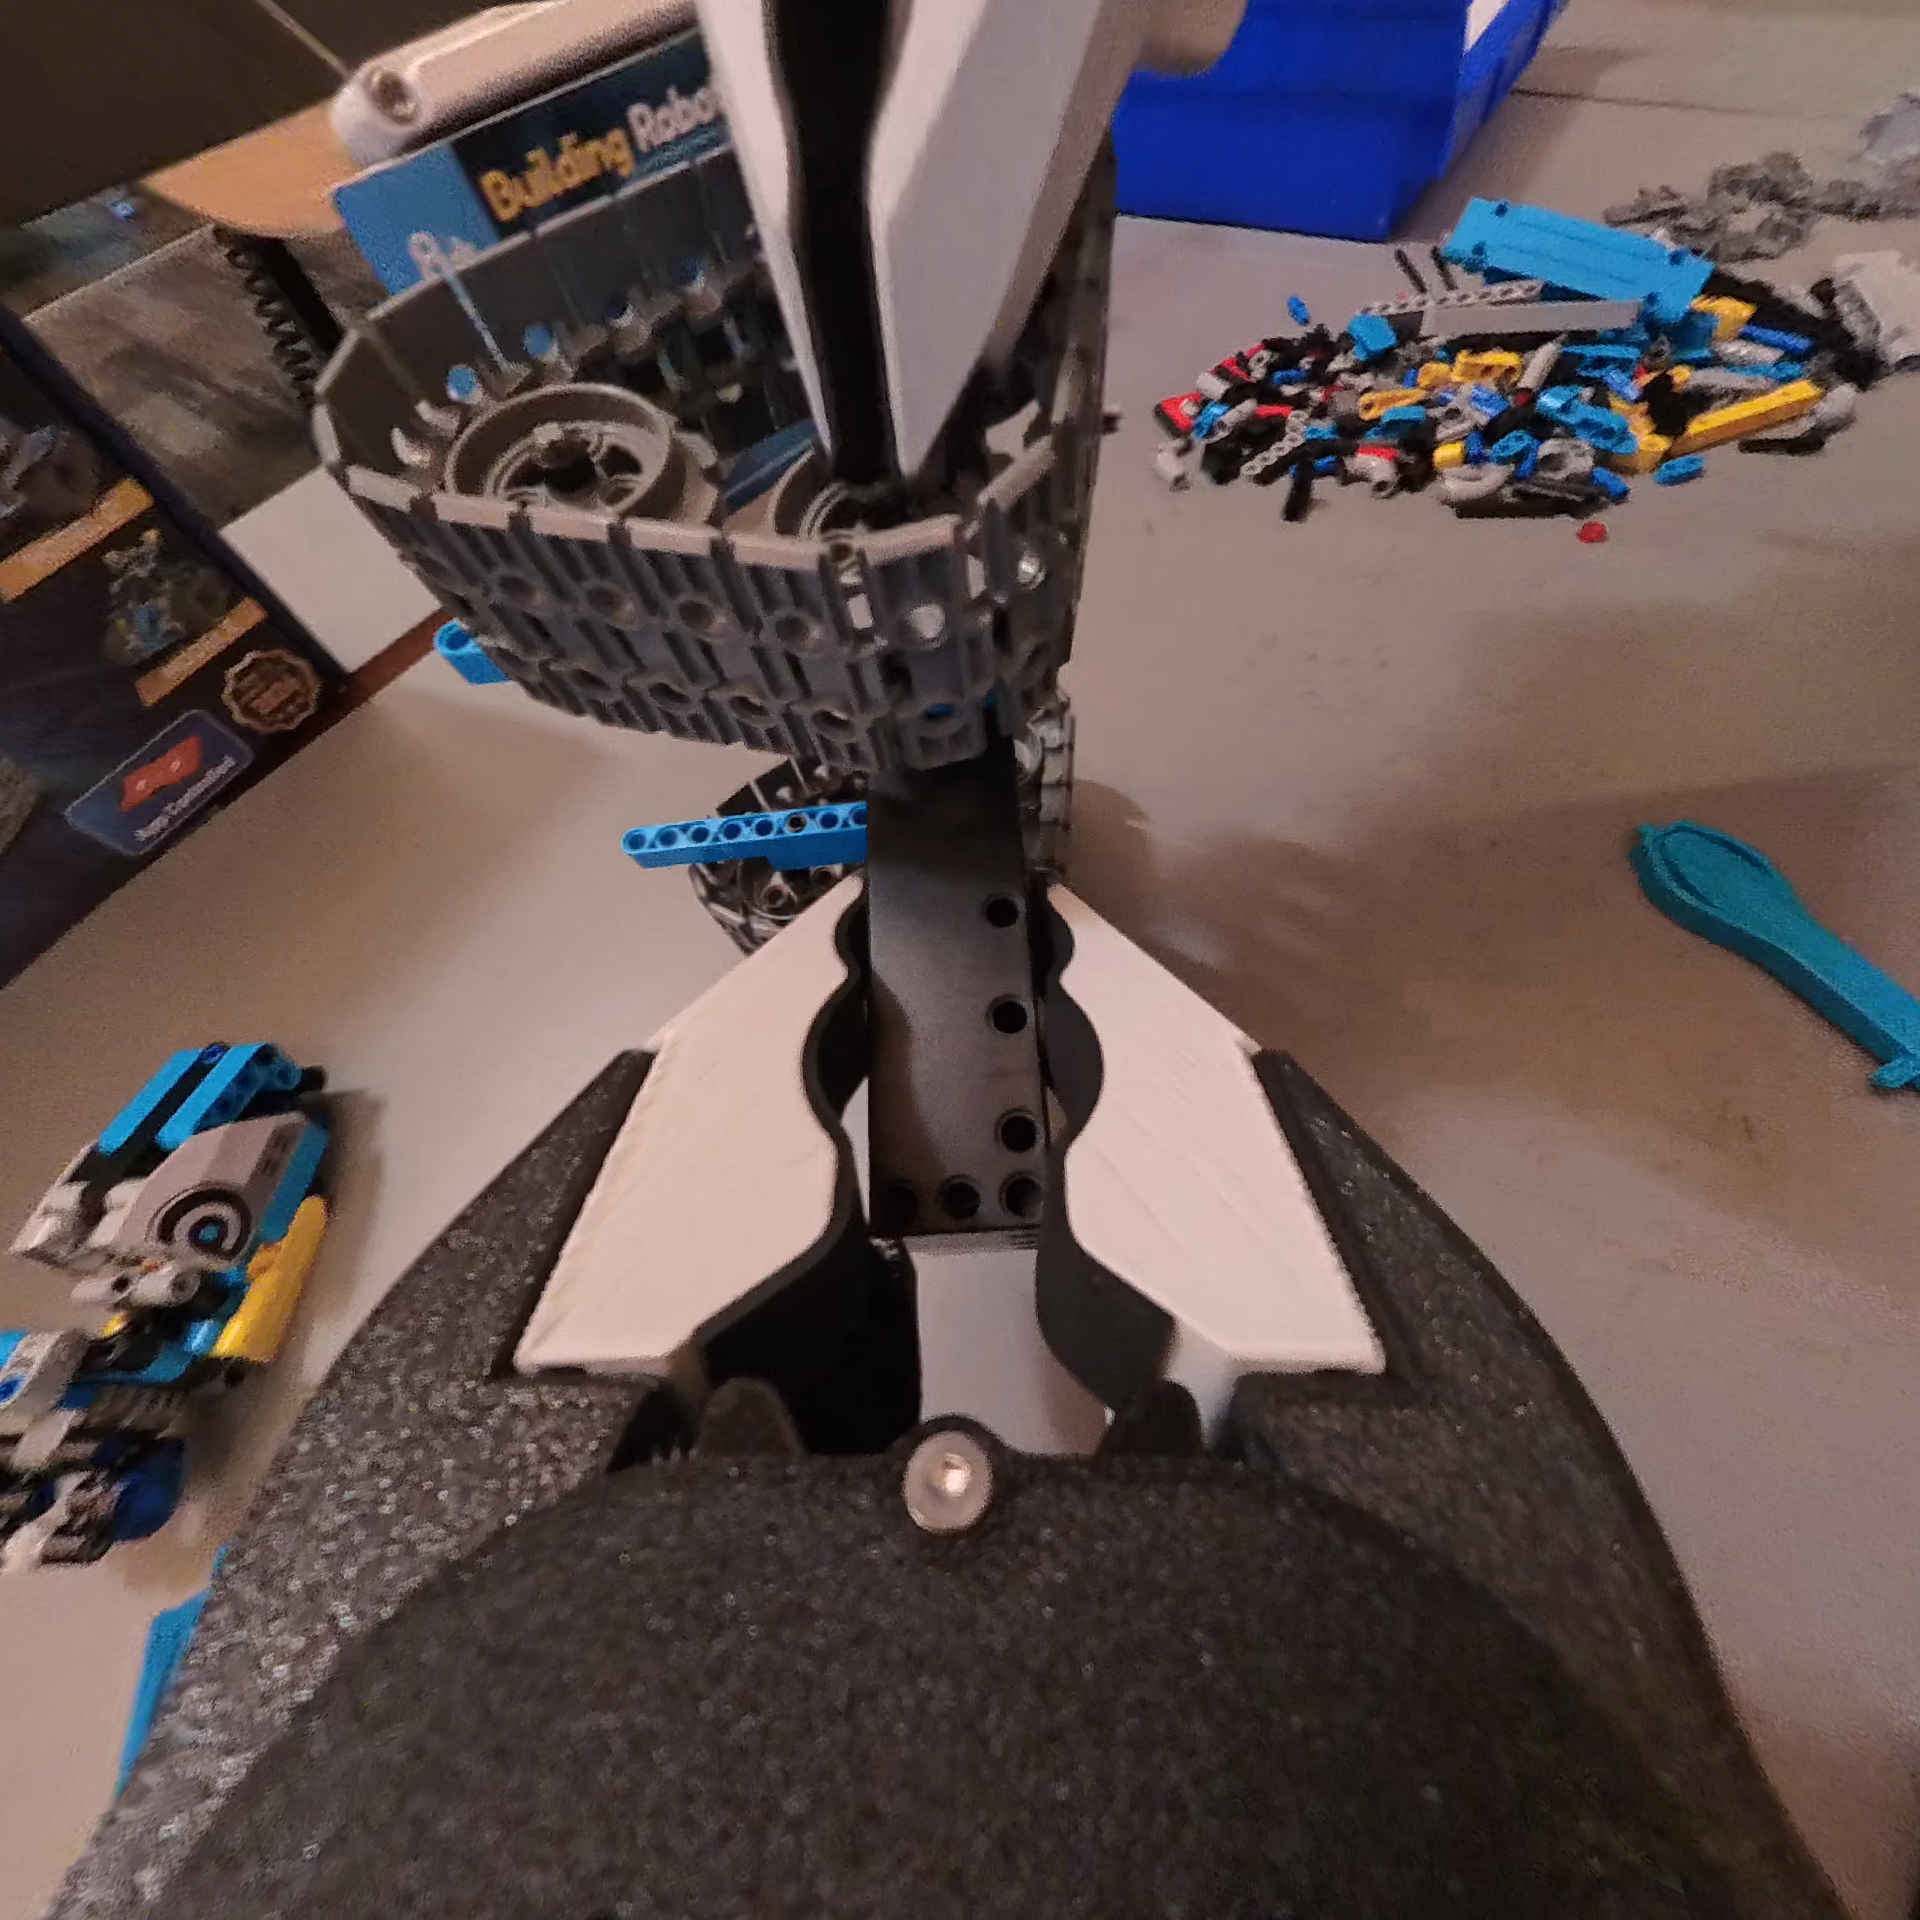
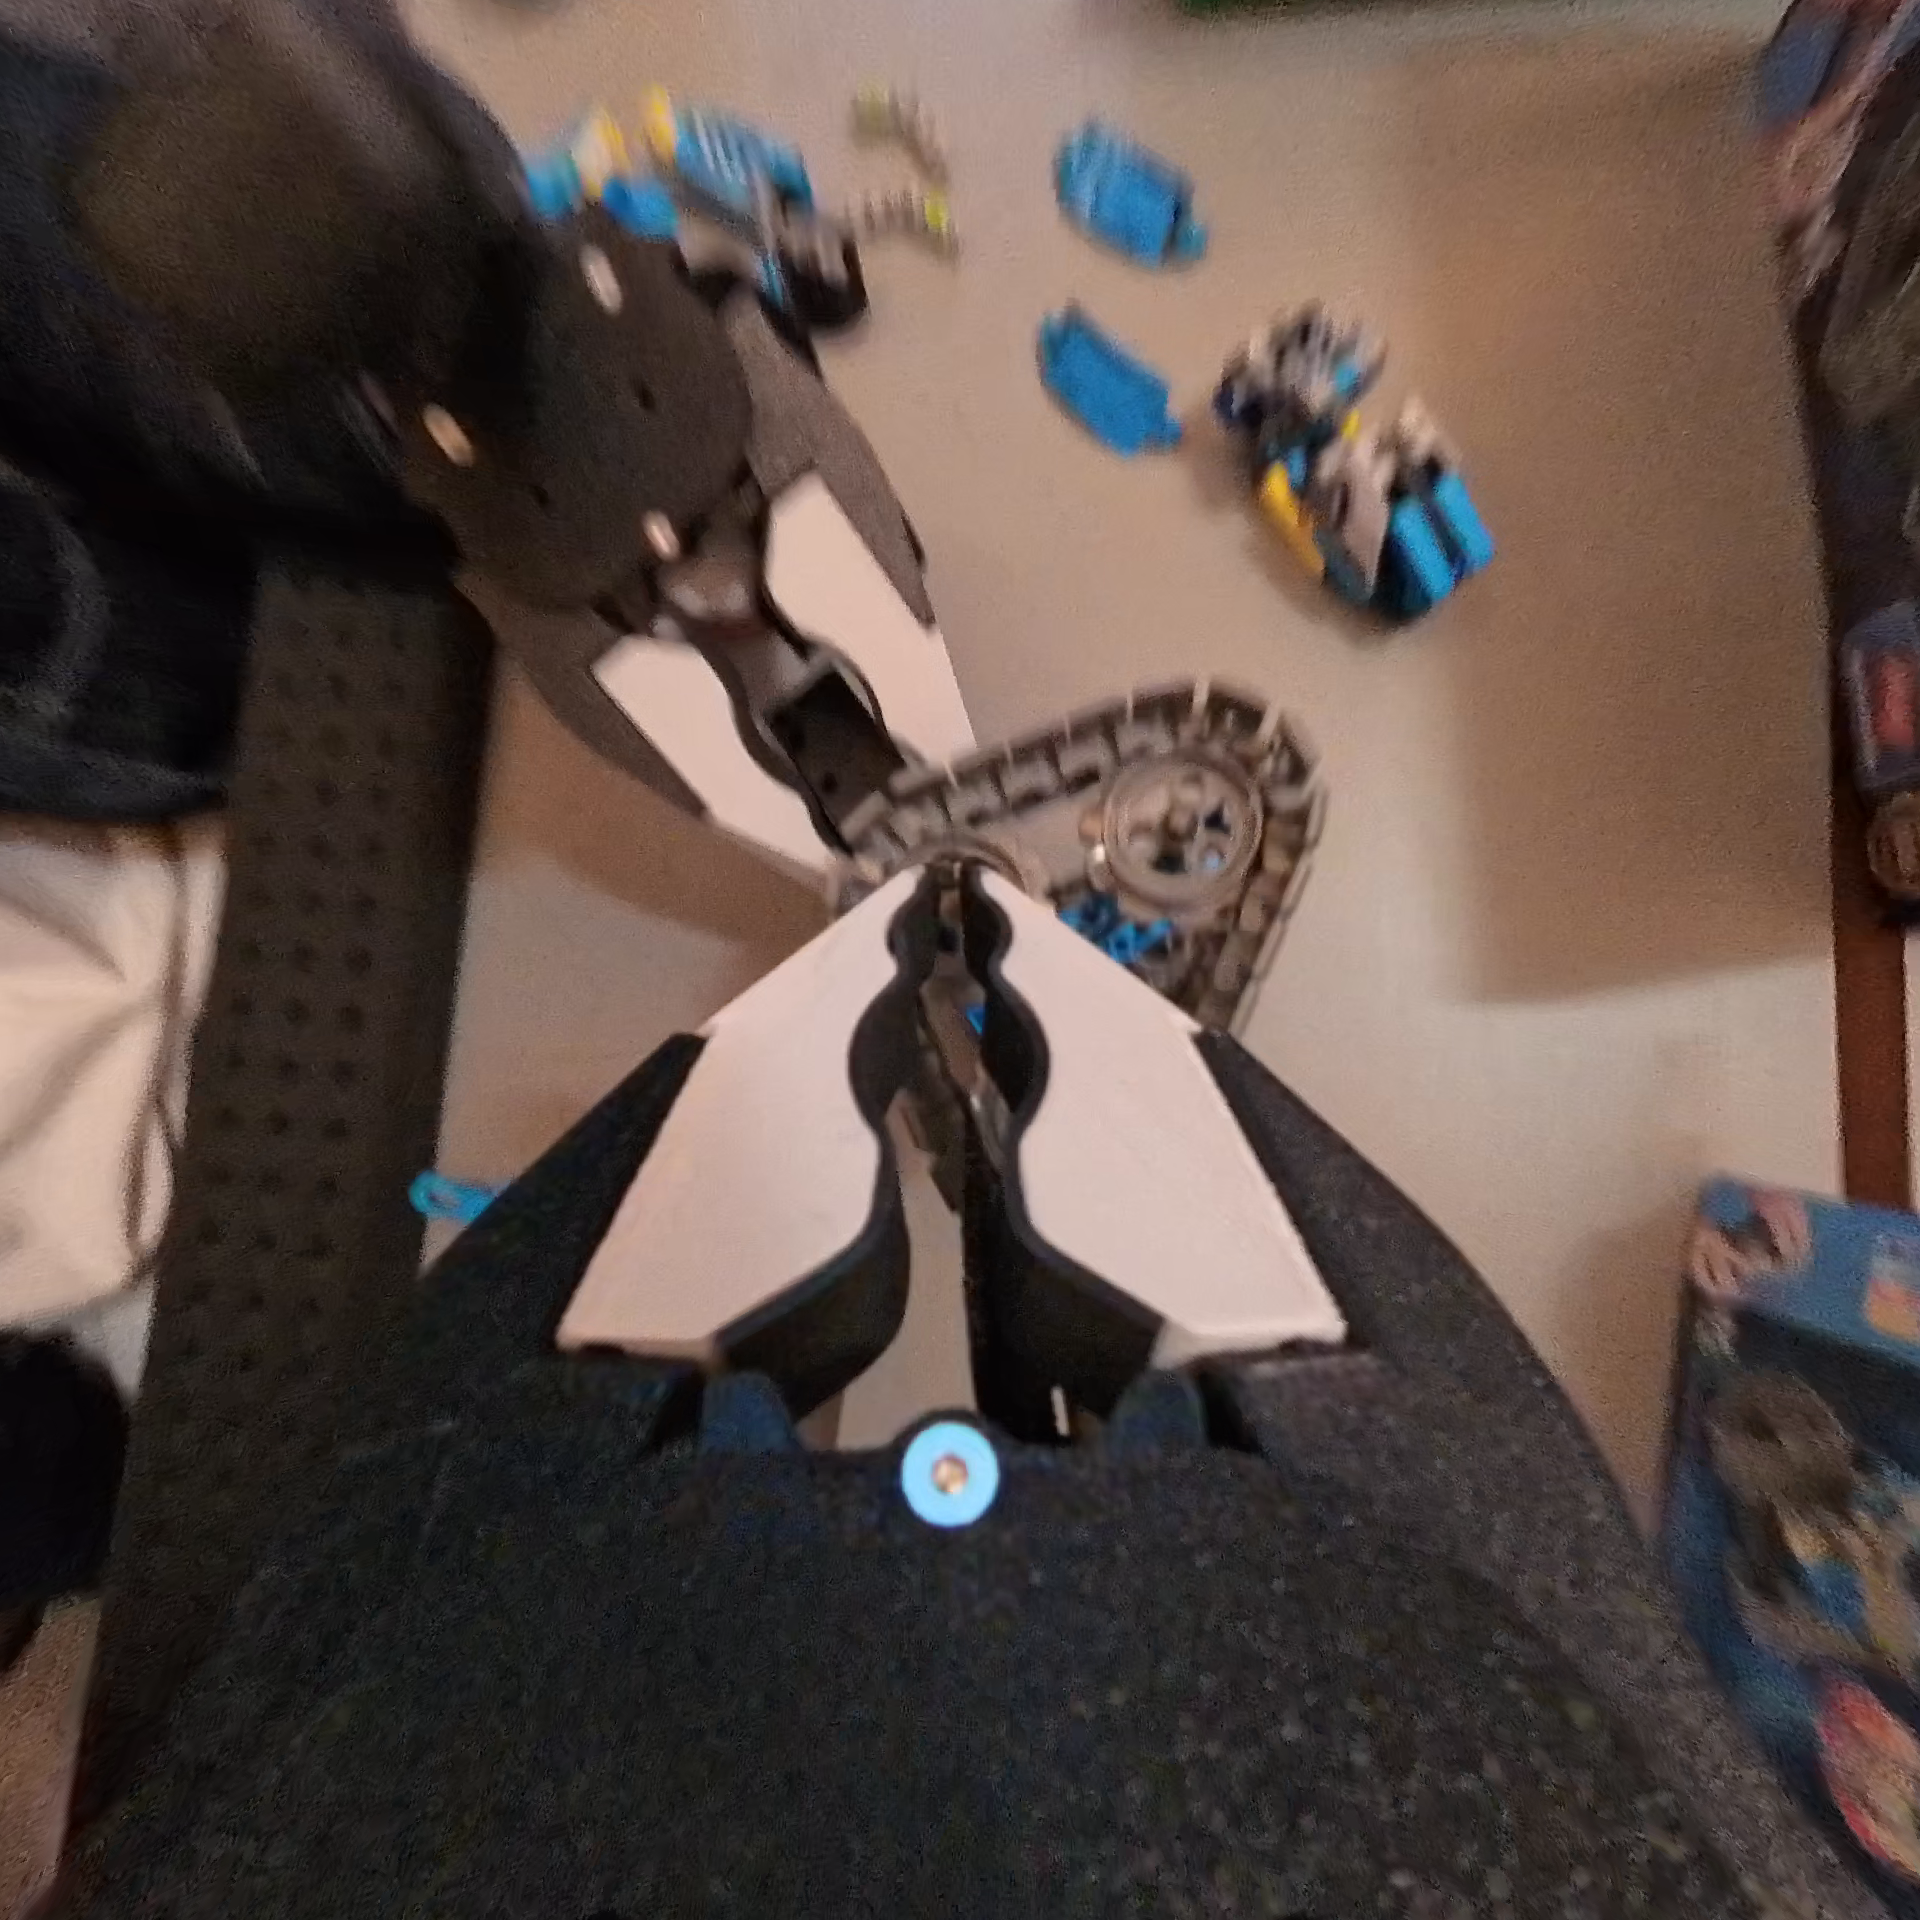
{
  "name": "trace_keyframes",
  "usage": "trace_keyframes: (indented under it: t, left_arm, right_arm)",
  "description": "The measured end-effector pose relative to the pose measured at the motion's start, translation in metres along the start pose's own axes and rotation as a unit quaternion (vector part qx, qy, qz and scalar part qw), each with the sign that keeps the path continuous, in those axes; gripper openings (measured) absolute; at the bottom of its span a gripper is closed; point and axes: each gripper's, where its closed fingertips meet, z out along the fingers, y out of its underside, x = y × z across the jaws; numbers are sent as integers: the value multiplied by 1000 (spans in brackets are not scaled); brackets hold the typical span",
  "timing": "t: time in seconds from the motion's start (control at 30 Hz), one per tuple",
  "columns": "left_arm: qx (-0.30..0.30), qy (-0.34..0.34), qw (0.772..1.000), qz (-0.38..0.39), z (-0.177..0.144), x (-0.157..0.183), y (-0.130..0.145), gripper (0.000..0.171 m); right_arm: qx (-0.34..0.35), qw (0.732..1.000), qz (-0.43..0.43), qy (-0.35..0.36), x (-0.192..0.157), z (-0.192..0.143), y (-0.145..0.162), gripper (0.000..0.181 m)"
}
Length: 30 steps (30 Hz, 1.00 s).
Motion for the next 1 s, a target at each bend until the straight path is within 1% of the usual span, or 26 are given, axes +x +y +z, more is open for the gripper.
trace_keyframes:
  t: [0.03,0.07,0.1,0.13,0.2,0.27,0.33,0.4,0.5,0.6,0.7,0.8,0.83,0.93,1.0]
  left_arm:
    - [-9,-6,1000,6,-1,-2,3,26]
    - [-6,-3,1000,8,-2,-1,2,26]
    - [-5,5,1000,6,-2,2,2,25]
    - [-4,13,1000,1,-2,4,2,26]
    - [3,22,1000,6,-3,5,2,26]
    - [15,45,998,36,-9,11,3,26]
    - [26,80,995,46,-15,19,4,26]
    - [36,88,995,22,-15,18,3,26]
    - [43,56,997,22,-12,12,1,28]
    - [50,37,998,20,-8,9,-1,29]
    - [54,31,998,20,-7,9,-2,28]
    - [59,22,998,22,-7,9,-3,28]
    - [60,20,998,20,-7,9,-2,28]
    - [61,14,998,17,-9,9,0,28]
    - [60,12,998,16,-9,8,1,29]
  right_arm:
    - [102,994,16,-33,-7,-15,-27,0]
    - [182,982,28,-40,-6,-37,-48,0]
    - [206,978,25,-5,3,-51,-54,0]
    - [191,981,17,31,9,-56,-49,0]
    - [142,989,18,32,3,-50,-34,0]
    - [87,995,19,54,3,-38,-14,0]
    - [63,995,12,73,1,-30,-1,0]
    - [49,995,11,83,-1,-24,9,0]
    - [72,992,18,107,1,-22,12,0]
    - [138,982,26,123,-4,-28,4,0]
    - [241,960,43,135,-9,-43,-5,0]
    - [370,917,78,131,-14,-67,-3,0]
    - [399,903,90,129,-14,-73,1,0]
    - [456,874,127,113,-13,-86,16,0]
    - [470,864,153,97,-11,-86,26,0]
